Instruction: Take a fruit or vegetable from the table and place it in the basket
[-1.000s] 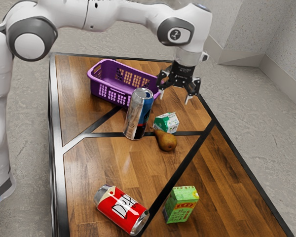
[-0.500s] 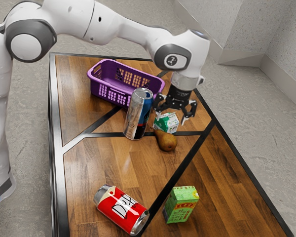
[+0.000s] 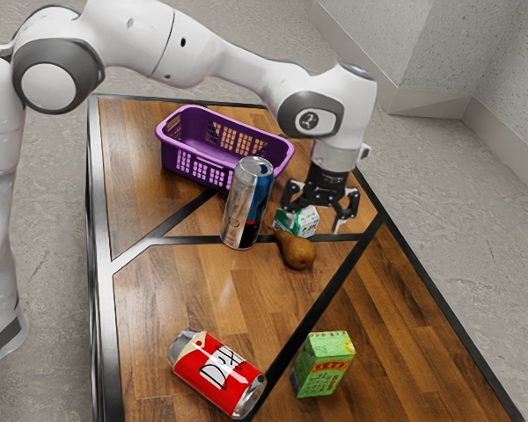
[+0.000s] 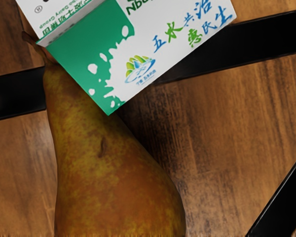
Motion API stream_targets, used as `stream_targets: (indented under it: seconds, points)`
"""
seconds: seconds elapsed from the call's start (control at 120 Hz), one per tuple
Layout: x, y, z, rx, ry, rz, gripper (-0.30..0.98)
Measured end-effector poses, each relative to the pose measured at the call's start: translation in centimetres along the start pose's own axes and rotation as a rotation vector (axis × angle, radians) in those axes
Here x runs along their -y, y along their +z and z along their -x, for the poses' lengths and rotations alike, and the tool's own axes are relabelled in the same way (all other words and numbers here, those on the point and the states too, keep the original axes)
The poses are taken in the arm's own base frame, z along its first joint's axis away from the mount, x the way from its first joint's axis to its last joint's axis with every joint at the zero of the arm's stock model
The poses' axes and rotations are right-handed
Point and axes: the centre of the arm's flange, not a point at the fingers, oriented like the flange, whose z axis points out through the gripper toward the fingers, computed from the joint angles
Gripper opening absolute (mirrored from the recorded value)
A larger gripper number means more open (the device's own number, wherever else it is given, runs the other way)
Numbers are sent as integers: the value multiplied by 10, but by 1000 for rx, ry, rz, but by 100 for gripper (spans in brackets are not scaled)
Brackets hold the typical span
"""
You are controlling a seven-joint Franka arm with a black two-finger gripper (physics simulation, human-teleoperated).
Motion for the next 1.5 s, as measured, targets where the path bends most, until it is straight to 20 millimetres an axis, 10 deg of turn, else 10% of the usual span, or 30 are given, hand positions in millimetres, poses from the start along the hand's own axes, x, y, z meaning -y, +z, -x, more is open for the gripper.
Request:
stream_targets:
  seconds: [1.3, 1.5]
  points:
    - [-7, 77, -14, 14, -56, -47, 69]
    - [-6, 85, -17, 17, -58, -52, 51]
